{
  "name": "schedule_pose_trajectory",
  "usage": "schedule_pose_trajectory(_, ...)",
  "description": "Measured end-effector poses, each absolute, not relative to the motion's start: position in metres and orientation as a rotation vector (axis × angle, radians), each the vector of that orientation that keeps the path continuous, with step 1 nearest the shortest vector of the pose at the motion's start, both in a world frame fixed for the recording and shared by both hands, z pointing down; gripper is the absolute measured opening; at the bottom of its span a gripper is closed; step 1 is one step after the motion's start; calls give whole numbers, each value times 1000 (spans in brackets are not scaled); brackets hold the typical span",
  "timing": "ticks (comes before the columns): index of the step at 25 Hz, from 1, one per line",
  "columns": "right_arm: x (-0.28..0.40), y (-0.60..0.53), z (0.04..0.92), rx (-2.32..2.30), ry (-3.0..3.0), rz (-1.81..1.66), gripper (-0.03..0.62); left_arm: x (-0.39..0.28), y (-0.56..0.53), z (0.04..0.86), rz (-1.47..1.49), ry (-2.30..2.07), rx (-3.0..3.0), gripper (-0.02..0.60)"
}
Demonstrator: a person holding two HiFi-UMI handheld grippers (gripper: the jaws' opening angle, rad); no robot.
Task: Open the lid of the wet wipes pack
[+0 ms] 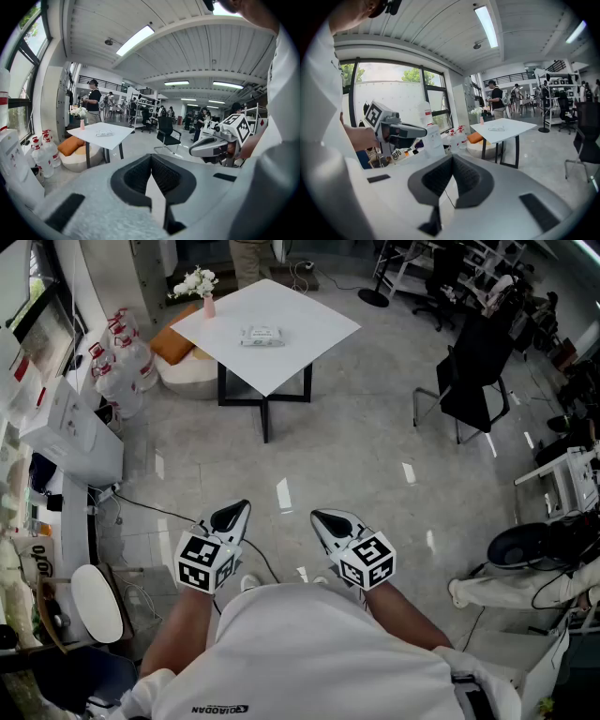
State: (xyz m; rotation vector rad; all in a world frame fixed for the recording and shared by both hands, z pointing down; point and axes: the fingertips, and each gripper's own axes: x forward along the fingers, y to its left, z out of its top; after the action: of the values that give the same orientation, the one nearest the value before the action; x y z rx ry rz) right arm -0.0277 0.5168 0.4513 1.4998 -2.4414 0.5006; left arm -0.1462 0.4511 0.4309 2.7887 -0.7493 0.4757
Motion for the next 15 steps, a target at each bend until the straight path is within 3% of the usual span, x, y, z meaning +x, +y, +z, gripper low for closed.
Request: schedule_pose_trajectory(15, -59, 498, 452, 1474, -2446, 528, 6, -172, 441, 434, 499, -725, 2812, 8)
